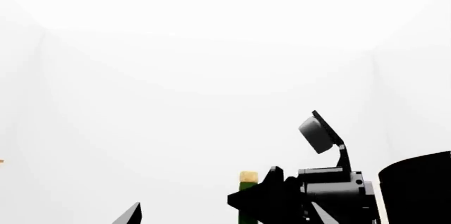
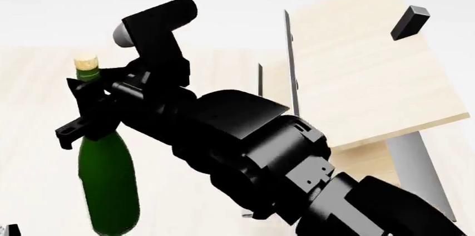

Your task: Put the wine bottle on the wine rack.

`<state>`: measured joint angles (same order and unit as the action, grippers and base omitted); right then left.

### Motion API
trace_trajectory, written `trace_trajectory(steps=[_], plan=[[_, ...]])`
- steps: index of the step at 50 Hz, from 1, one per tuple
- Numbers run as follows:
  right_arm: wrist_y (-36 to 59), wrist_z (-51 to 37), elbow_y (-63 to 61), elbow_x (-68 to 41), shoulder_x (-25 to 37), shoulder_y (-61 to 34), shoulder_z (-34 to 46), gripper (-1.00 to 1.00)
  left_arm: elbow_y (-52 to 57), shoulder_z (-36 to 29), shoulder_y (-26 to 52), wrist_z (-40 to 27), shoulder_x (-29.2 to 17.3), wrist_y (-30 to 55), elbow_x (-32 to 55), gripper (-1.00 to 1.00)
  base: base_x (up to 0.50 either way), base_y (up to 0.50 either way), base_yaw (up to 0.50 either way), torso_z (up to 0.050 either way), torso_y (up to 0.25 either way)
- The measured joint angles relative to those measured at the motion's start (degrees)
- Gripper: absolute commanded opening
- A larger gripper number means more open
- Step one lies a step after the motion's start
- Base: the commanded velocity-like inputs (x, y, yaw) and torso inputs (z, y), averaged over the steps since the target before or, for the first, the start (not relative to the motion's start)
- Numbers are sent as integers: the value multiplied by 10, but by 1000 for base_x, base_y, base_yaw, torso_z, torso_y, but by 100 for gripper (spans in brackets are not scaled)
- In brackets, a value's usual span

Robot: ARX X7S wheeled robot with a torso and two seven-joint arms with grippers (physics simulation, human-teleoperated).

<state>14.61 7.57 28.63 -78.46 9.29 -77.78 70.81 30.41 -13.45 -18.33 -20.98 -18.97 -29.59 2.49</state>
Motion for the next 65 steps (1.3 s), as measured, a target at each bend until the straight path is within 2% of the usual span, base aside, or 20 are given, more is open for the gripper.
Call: trace_trajectory(steps=[21,50,65], plan=[[50,-68,-33,-93,83,-64,-66,-100,-2,-5,3,-4,-2,2,-4,100,0,0,0,0,0],[51,-95,171,-281,118,-97,-218,-100,-3,-10,5,-9,-7,4,-6,100,0,0,0,0,1],[34,-127,171,-338,171,-70,-274,-100,-3,-13,5,-12,-9,5,-7,100,0,0,0,0,0]])
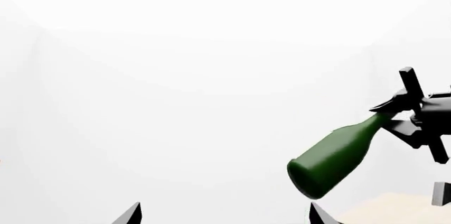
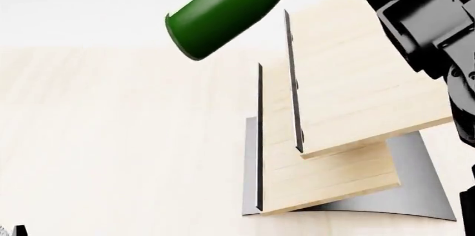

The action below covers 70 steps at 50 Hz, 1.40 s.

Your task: Put the wine bottle on the wine rack.

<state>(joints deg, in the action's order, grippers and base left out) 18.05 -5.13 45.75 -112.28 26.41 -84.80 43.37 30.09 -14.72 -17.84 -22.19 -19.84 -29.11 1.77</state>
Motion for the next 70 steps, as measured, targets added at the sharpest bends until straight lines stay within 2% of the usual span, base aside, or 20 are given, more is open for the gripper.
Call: trace_trajectory(steps=[26,41,70], plan=[[-26,-18,-22,-37,79,57,-49,-100,-2,-4,2,-5,-4,2,-2,100,0,0,0,0,1],[-71,-72,-131,-58,127,120,-90,-100,-2,-8,3,-7,-5,3,-3,100,0,0,0,0,1],[-96,-84,-184,-65,168,176,-115,-100,-6,-14,6,-12,-8,3,-7,100,0,0,0,1,1]])
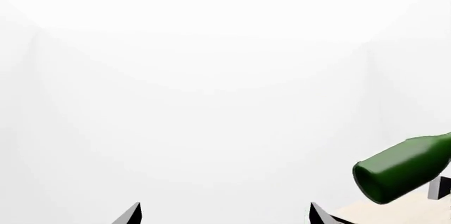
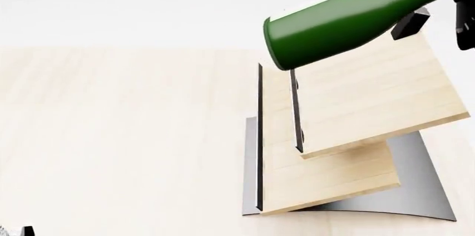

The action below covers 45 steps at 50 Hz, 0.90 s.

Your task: Put the wine bottle on the wine rack.

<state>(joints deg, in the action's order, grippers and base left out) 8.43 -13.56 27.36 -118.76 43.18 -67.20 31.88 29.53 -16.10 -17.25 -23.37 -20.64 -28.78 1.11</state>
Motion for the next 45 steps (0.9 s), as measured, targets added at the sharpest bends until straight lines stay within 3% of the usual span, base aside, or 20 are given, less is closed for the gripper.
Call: trace_trajectory(steps=[45], plan=[[4,33,34,2,11,42,-1,-100,-3,-9,5,-6,-5,3,-1,100,0,0,0,0,1]])
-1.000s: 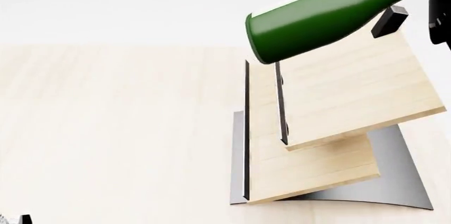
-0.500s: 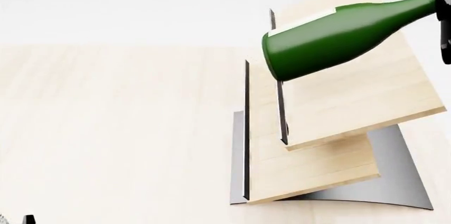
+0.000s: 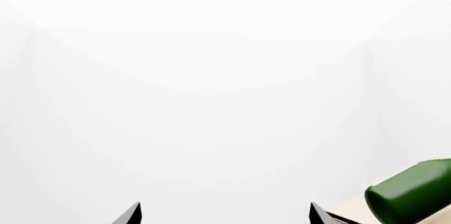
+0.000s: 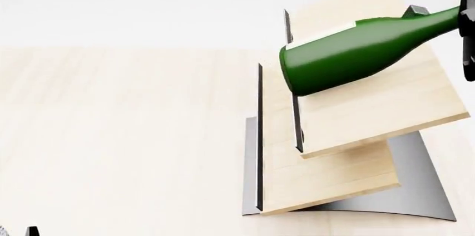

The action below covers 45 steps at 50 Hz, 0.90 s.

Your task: Put the wine bottle on the wine rack.

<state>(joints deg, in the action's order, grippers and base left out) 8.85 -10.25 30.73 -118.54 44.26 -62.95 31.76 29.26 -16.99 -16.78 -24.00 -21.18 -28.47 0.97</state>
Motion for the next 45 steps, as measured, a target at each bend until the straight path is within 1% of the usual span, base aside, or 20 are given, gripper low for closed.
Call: trace_trajectory(steps=[45], plan=[[2,23,21,8,-10,15,-13,-100,-4,-7,3,-8,-5,-1,-2,100,0,0,0,0,0]])
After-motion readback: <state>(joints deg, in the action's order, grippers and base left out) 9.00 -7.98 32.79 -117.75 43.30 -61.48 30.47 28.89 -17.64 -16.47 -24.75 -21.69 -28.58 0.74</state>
